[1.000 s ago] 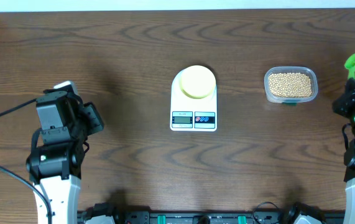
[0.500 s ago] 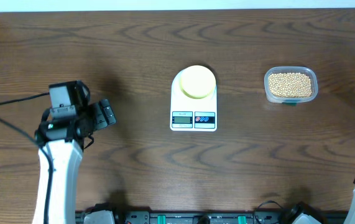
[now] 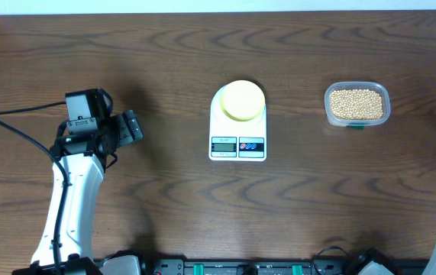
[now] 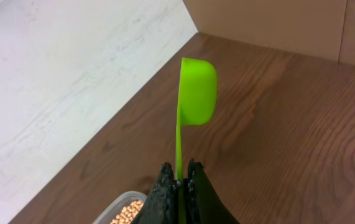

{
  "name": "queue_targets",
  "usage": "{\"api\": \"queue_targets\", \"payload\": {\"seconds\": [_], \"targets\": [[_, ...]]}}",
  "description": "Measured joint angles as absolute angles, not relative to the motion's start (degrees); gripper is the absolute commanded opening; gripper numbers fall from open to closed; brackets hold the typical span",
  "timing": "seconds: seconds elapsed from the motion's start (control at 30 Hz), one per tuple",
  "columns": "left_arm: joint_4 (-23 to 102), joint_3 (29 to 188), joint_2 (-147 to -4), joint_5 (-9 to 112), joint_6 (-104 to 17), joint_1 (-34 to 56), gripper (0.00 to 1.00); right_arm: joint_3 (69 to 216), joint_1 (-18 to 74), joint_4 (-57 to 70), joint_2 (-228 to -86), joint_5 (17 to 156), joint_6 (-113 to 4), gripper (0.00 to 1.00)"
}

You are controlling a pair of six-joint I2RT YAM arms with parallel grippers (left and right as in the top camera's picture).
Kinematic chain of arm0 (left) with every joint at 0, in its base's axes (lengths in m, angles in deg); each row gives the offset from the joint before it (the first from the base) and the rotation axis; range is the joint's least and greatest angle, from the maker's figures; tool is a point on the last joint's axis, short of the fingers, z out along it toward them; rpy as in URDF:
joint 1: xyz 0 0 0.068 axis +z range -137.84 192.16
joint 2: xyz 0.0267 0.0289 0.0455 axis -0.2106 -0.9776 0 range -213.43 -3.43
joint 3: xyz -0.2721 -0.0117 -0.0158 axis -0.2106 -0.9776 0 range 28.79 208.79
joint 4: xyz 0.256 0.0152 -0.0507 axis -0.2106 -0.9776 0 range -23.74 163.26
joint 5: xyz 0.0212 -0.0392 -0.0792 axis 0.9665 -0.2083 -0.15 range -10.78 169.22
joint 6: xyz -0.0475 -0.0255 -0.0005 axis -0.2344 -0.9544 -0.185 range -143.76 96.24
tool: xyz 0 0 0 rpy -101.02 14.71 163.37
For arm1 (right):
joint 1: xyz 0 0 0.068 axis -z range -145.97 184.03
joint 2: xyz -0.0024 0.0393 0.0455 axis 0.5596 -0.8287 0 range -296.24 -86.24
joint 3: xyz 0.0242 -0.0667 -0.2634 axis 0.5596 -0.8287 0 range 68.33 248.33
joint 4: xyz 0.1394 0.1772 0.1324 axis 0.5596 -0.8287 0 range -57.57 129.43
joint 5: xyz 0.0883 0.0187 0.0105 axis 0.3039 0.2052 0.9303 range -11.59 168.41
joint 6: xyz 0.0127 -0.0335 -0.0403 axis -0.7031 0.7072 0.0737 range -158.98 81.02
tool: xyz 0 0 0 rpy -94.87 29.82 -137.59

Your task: Scoop item into bowl and weigh 50g on scale

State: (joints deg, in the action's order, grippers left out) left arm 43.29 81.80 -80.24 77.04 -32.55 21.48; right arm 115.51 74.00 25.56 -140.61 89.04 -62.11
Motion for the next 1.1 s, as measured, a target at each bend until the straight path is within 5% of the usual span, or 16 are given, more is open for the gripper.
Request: {"api": "queue_targets", "payload": {"seconds": [0.47,0.9,1.1], "targets": [[56.9,81.8,-80.2,74.5,-32.6,21.6,0.98,115.5,74.0,38.4,-142.5,89.7,-62.7,0.01],[59.4,81.8,-80.2,29.7,-32.8,21.7,0.98,115.5,73.7,39.8,-142.9,108.9,-65.2,0.01],[54.5,81.8,-80.1,22.6,-32.8,21.1,0.98,115.5,70.1,39.8,-142.9,112.9,-67.1,0.01]]}}
